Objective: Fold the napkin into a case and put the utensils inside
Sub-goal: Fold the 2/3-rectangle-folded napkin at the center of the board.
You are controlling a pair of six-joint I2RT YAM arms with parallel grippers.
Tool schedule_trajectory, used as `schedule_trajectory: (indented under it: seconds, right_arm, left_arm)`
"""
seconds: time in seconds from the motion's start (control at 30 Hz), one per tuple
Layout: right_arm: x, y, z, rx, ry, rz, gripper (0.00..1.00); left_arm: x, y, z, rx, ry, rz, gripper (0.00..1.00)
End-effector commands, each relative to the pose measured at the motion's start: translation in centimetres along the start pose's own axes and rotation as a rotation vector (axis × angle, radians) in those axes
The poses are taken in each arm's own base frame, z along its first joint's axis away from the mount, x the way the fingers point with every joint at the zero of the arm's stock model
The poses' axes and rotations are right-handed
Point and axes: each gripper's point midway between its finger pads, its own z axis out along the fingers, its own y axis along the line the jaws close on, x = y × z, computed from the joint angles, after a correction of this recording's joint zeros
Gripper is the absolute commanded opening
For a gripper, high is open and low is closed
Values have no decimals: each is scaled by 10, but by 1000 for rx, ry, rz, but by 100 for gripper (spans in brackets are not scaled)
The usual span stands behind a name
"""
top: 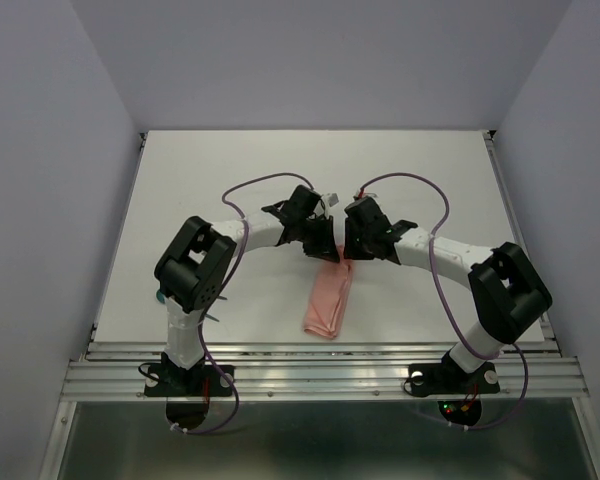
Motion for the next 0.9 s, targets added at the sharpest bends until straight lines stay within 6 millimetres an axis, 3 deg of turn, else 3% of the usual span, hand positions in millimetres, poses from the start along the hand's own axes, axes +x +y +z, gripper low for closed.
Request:
schedule_trajectory:
  seconds: [0.0,0.27,0.6,0.87]
  right_arm:
    - [-6,11,-1,-17,-16,-36,34]
    - [1,6,6,18,-3,-57,28]
    - [-2,-5,8,76,-29,-55,22]
    - [-4,-5,7,76,-37,-49,3]
  left_arm:
    - [-8,-20,-3,68,-2,31,0]
    - [2,-22,4,77,23,23,0]
    - [0,-24,13,77,21,17,0]
    - [-3,-26,11,77,2,12,0]
